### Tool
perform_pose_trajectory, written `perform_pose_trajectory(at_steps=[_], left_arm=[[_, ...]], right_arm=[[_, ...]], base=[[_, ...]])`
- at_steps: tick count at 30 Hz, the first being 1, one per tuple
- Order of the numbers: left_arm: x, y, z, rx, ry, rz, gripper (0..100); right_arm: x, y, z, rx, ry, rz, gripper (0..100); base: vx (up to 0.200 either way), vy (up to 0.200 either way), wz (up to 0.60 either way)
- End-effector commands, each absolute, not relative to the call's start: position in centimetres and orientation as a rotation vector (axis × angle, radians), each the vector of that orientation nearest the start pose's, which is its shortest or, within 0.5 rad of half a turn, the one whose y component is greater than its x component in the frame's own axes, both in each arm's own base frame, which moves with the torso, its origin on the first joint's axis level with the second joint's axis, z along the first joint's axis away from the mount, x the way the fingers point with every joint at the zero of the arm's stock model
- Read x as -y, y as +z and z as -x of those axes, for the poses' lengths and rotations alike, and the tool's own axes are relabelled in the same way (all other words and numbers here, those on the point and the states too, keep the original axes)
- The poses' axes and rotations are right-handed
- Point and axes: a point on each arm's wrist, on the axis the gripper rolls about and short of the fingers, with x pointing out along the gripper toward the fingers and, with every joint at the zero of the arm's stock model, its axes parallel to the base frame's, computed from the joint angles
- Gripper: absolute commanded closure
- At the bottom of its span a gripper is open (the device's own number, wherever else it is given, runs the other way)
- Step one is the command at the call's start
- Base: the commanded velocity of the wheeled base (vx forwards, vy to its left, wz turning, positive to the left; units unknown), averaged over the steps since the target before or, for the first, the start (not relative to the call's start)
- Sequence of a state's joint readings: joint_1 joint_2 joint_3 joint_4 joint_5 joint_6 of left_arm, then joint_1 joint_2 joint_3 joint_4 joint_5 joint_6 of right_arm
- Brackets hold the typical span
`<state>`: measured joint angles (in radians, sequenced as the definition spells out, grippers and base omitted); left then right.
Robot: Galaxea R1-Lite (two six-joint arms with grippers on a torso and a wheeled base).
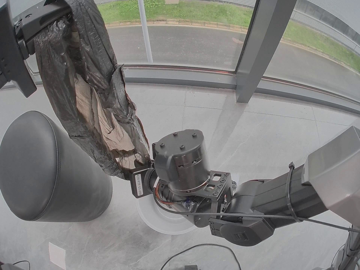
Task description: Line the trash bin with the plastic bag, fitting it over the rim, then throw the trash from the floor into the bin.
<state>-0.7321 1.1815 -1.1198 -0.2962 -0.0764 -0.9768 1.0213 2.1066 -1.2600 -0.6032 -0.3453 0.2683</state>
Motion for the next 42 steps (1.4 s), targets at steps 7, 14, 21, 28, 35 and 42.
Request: perform_pose_trajectory(at_steps=[7, 14, 21, 28, 35, 42], left_arm=[[11.1, 36.0, -12.1, -0.196, -0.844, 0.991, 100], [10.6, 34.2, -12.0, -0.23, -0.807, 0.971, 100], [10.5, 27.9, -13.0, -0.419, -0.779, 0.899, 100], [10.5, 22.5, -13.0, -0.606, -0.78, 0.81, 100], [10.8, 18.4, -13.1, -0.808, -0.751, 0.773, 100], [11.1, 17.3, -13.3, -0.936, -0.761, 0.761, 100]], right_arm=[[-34.3, 15.5, -17.4, -0.325, 0.687, -0.054, 100], [-30.4, 16.8, -16.0, -0.352, 0.681, -0.088, 100], [-23.2, 20.0, -17.1, -0.6, 0.759, -0.042, 100], [-20.5, 22.5, -18.4, -0.809, 0.799, -0.153, 100], [-20.1, 21.7, -18.3, -0.951, 0.854, -0.159, 100], [-21.0, 19.8, -19.2, -1.033, 0.864, -0.153, 100]], base=[[0.0, 0.0, 0.0], [0.0, 0.0, 0.0], [0.0, 0.0, 0.0], [0.0, 0.0, 0.0], [0.0, 0.0, 0.0], [0.0, 0.0, 0.0]])
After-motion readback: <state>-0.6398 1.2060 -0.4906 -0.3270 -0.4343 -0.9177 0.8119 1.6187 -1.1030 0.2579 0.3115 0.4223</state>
